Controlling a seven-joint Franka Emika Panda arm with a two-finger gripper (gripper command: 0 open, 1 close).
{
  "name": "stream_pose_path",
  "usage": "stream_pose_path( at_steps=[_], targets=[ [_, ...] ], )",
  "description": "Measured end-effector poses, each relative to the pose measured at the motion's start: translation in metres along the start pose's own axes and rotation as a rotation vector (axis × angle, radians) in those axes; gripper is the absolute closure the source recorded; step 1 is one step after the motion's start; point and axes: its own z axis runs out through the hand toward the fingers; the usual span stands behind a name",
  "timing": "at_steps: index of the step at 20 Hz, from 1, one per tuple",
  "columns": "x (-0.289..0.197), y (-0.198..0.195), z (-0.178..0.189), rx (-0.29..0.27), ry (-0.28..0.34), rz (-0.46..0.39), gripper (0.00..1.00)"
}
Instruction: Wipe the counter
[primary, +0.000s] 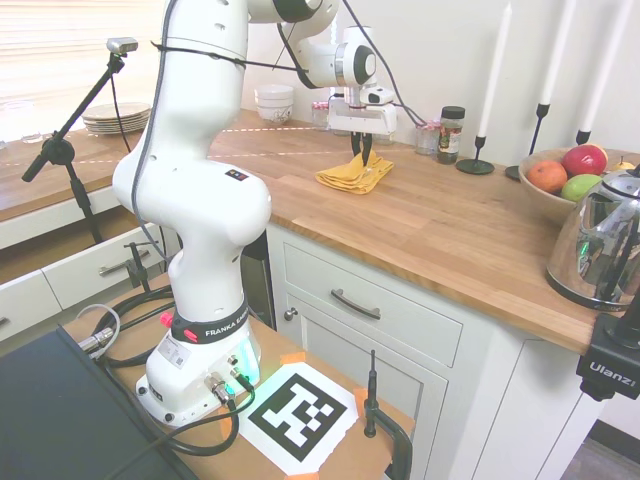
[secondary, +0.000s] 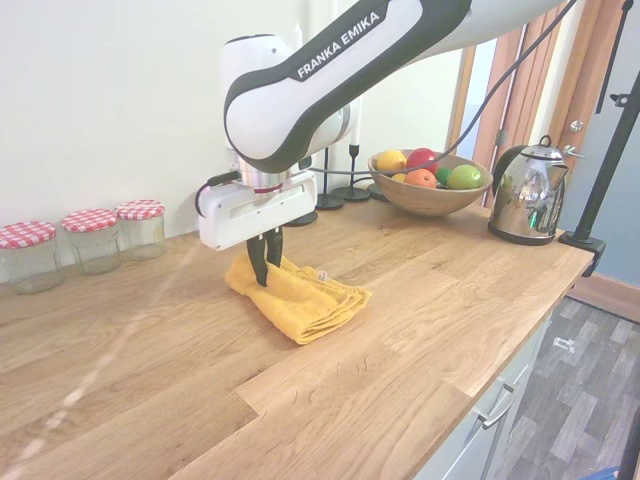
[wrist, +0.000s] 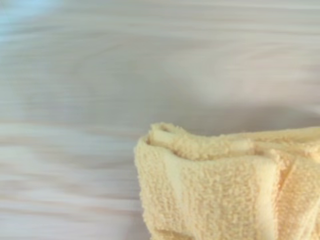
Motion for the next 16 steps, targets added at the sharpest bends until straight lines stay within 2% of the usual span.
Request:
stream_pose_path(
  at_steps=[16],
  targets=[
    [0.135, 0.155, 0.017, 0.024, -0.038, 0.049, 1.00]
  ],
)
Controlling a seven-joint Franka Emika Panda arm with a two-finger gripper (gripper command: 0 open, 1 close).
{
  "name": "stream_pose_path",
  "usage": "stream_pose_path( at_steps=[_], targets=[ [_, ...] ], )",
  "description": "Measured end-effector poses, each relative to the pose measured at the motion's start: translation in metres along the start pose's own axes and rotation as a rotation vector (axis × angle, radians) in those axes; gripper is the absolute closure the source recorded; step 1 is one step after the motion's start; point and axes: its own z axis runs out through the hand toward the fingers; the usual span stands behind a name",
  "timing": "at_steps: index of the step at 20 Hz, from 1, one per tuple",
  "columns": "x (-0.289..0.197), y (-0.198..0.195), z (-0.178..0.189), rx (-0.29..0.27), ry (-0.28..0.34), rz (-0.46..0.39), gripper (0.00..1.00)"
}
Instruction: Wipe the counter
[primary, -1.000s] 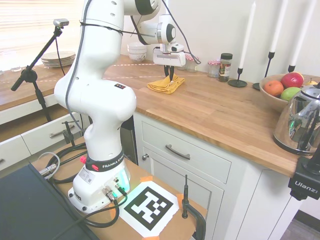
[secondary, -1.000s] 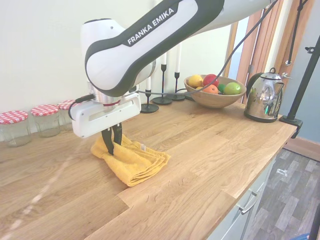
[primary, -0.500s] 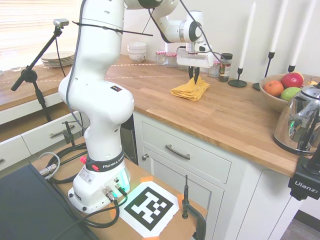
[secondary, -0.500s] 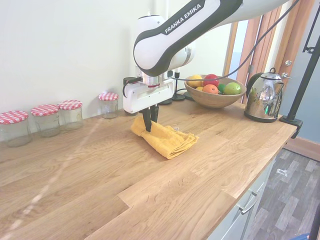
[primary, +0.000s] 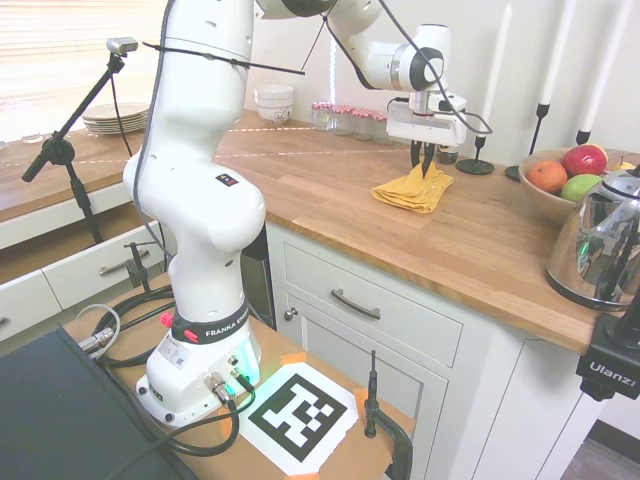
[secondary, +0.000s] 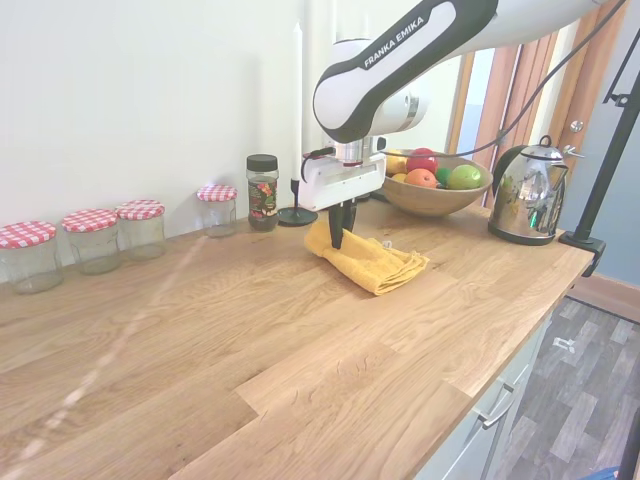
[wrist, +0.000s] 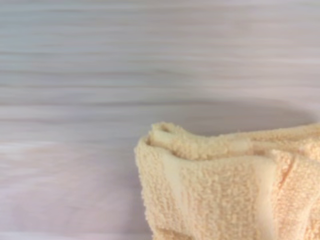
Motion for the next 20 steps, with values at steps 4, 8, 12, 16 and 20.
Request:
stream_pose_path(
  at_steps=[4, 8, 12, 16, 20],
  targets=[
    [0.026, 0.039, 0.002, 0.003, -0.002, 0.021, 1.00],
    [0.045, 0.070, 0.006, 0.004, -0.003, 0.041, 1.00],
    [0.052, 0.083, 0.009, 0.010, -0.007, 0.052, 1.00],
    [0.053, 0.083, 0.011, 0.010, -0.008, 0.052, 1.00],
    [0.053, 0.083, 0.011, 0.011, -0.009, 0.051, 1.00]
  ],
)
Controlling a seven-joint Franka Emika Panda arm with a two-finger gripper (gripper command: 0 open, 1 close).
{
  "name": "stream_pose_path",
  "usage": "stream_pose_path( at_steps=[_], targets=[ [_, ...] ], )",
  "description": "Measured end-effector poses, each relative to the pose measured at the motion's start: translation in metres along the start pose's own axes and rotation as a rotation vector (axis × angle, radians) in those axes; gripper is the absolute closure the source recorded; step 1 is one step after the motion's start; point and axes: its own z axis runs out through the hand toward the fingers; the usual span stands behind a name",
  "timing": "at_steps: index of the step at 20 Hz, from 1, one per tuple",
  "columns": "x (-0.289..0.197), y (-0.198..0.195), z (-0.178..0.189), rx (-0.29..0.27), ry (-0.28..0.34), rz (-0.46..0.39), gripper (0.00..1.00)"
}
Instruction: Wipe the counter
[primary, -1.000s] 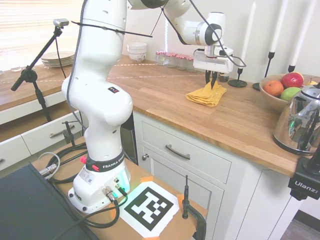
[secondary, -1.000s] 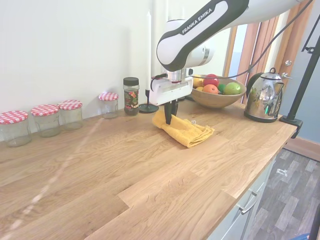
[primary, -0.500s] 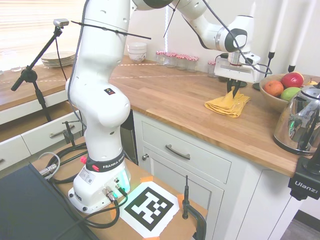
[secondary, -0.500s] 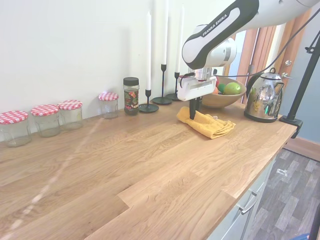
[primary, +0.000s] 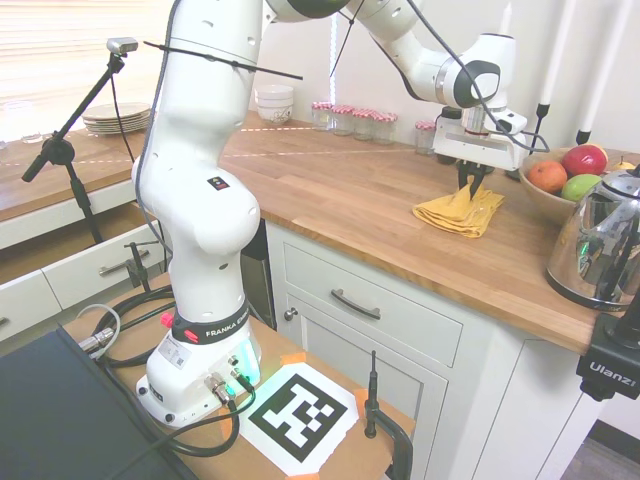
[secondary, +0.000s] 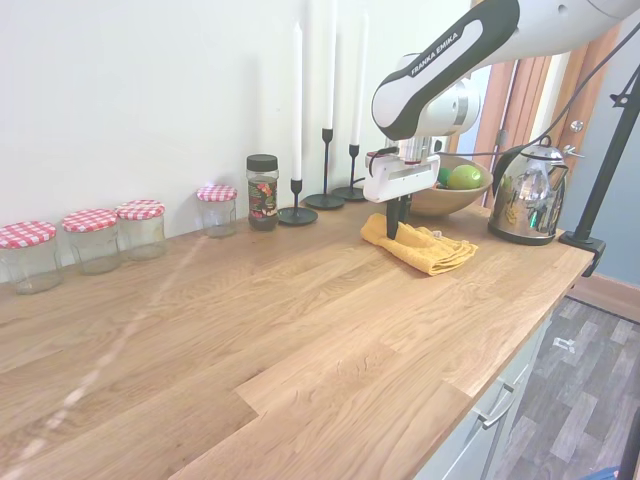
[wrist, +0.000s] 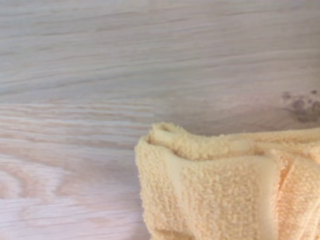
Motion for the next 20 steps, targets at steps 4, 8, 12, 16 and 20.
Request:
stream_pose_path(
  at_steps=[4, 8, 12, 16, 20],
  targets=[
    [-0.005, -0.010, 0.002, 0.001, -0.001, -0.018, 1.00],
    [-0.020, -0.033, 0.002, 0.006, 0.001, -0.043, 1.00],
    [-0.044, -0.063, 0.003, 0.012, 0.004, -0.053, 1.00],
    [-0.083, -0.097, 0.003, 0.026, 0.006, -0.059, 1.00],
    [-0.140, -0.137, 0.003, 0.039, 0.014, -0.069, 1.00]
  ],
)
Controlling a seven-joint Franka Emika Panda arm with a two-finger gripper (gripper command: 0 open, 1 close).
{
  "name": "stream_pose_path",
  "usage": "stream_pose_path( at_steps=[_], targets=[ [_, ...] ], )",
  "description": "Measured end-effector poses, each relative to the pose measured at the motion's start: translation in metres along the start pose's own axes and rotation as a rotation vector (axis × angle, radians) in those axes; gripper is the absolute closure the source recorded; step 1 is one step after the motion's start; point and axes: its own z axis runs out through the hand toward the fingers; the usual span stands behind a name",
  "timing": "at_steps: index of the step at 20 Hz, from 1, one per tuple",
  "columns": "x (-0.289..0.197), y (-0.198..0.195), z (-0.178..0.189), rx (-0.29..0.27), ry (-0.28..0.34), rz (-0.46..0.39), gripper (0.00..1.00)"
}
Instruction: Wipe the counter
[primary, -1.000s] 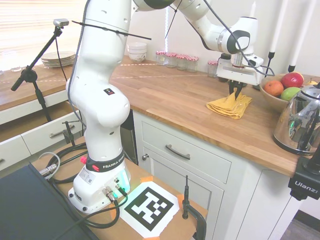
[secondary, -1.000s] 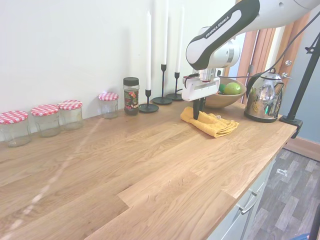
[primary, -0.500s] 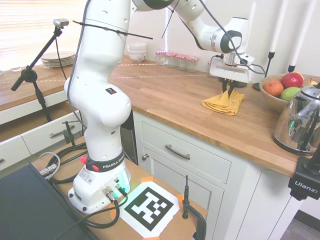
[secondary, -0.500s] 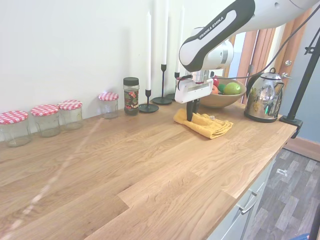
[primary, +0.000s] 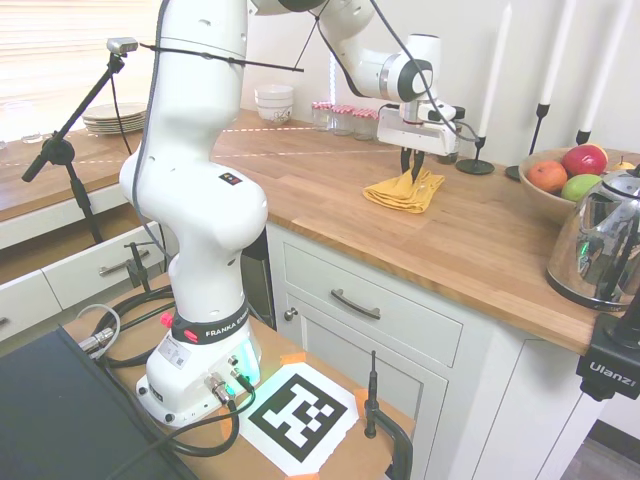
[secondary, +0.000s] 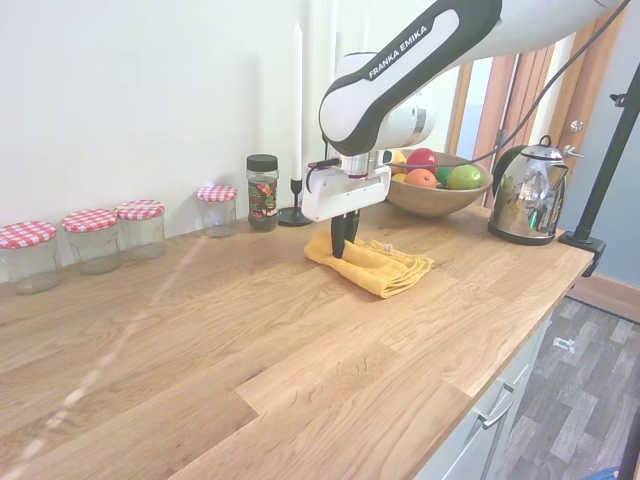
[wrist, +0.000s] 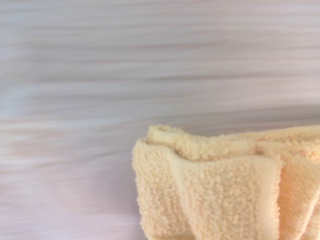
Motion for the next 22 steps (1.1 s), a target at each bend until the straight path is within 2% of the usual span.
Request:
stream_pose_path(
  at_steps=[5, 15, 22],
  targets=[
    [-0.078, -0.058, 0.000, 0.010, 0.024, -0.018, 1.00],
    [-0.190, -0.150, 0.001, 0.030, 0.056, -0.054, 1.00],
    [-0.219, -0.191, 0.000, 0.020, 0.054, -0.065, 1.00]
  ],
)
